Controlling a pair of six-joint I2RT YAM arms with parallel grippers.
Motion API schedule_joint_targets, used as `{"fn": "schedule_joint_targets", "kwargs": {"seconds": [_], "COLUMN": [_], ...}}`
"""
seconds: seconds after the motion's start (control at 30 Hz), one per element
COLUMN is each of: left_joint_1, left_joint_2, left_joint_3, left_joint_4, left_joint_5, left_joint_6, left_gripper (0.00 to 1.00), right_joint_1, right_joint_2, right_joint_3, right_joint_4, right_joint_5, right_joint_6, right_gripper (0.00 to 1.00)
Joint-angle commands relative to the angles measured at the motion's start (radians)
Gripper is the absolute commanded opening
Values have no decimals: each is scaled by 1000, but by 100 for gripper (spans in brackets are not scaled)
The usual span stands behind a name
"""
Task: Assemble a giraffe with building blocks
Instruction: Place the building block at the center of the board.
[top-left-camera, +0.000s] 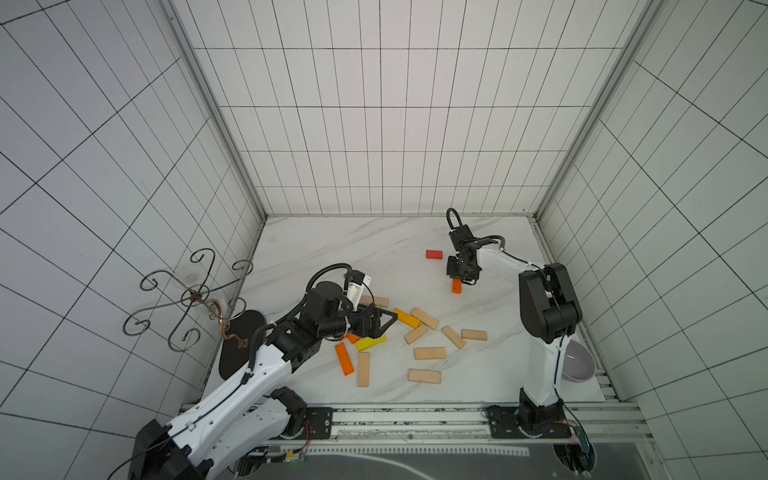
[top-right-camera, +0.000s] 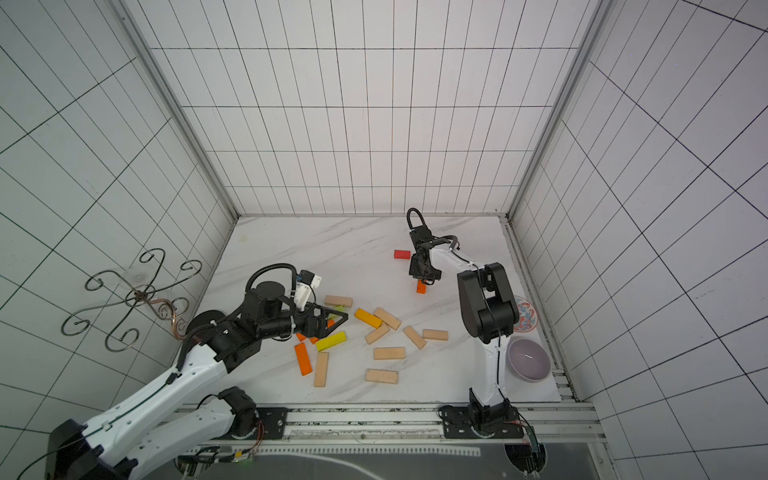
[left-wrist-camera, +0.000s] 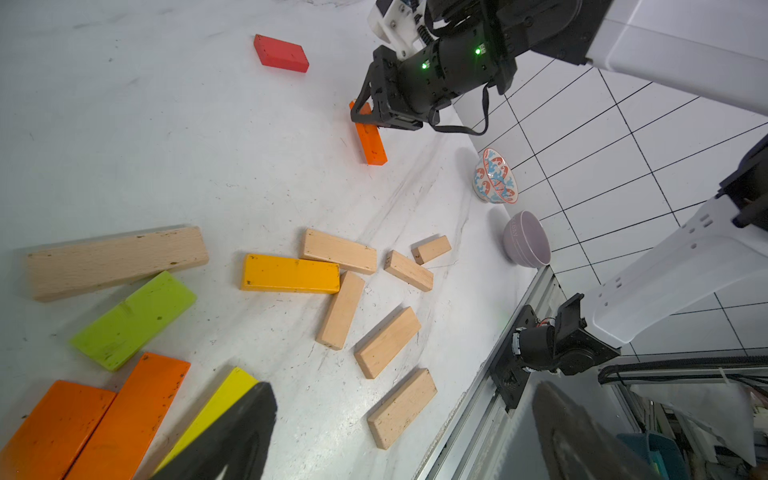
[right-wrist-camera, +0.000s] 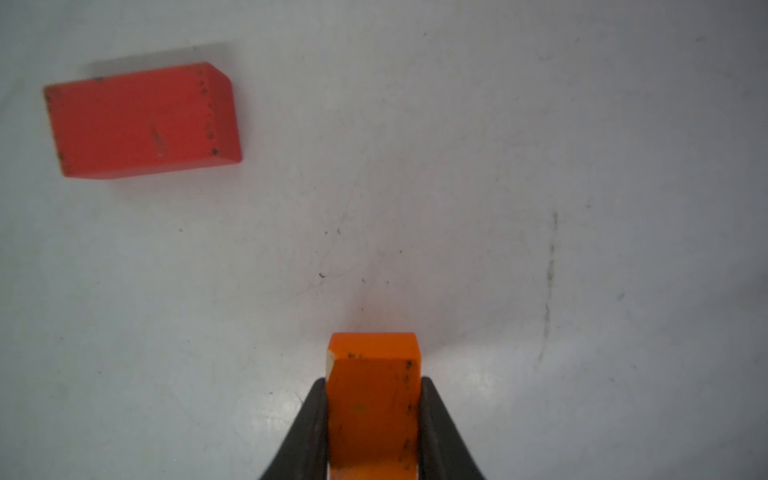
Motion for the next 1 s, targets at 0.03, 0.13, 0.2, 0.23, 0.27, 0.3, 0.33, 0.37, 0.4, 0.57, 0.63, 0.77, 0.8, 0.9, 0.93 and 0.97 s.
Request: {"fn": "schedule_joint_targets", "kwargs": {"seconds": [0.03, 0.13, 0.2, 0.23, 0.27, 0.3, 0.33, 0.37, 0.4, 0.57, 0.63, 0.77, 0.8, 0.9, 0.93, 0.97], "left_joint_1": [-3, -3, -3, -3, -3, -3, -3, -2, -3, -2, -3, -1, 0, 4, 5, 5], "left_joint_2": [43, 68, 81, 85, 90, 95, 99, 104, 108, 137, 150, 178, 185, 198, 200, 202], "left_joint_3": [-10, -12, -10, -10, -10, -7, -7, -3, -2, 3, 5, 10, 12, 20, 22, 22], "left_joint_4": [115, 150, 165, 169, 173, 174, 175, 175, 175, 190, 202, 210, 210, 205, 204, 202], "left_joint_5": [49, 78, 85, 87, 89, 89, 90, 91, 92, 100, 105, 113, 116, 128, 128, 131], "left_joint_6": [-11, -18, -23, -23, -23, -22, -21, -18, -15, -8, -6, 6, 9, 17, 18, 19], "left_gripper": [97, 97, 97, 97, 97, 97, 97, 97, 97, 97, 97, 97, 97, 97, 97, 97], "right_joint_1": [-11, -11, -12, -11, -11, -12, -12, -12, -10, 7, 20, 35, 35, 34, 34, 35], "right_joint_2": [55, 78, 83, 82, 79, 71, 64, 51, 36, -56, -59, -33, -27, -13, -10, -5], "right_joint_3": [92, 100, 101, 103, 103, 103, 101, 96, 86, -7, -10, 14, 17, 23, 24, 26], "right_joint_4": [-30, -40, -40, -43, -49, -56, -63, -73, -81, -73, -99, -157, -168, -182, -182, -182], "right_joint_5": [-13, -15, -19, -22, -25, -27, -27, -27, -29, -53, -43, -51, -51, -56, -60, -68], "right_joint_6": [1, -2, -4, -6, -6, -6, -6, -3, 2, 27, 41, 63, 72, 76, 74, 71], "right_gripper": [25, 25, 30, 36, 45, 55, 60, 64, 66, 68, 68, 65, 65, 64, 63, 63]}}
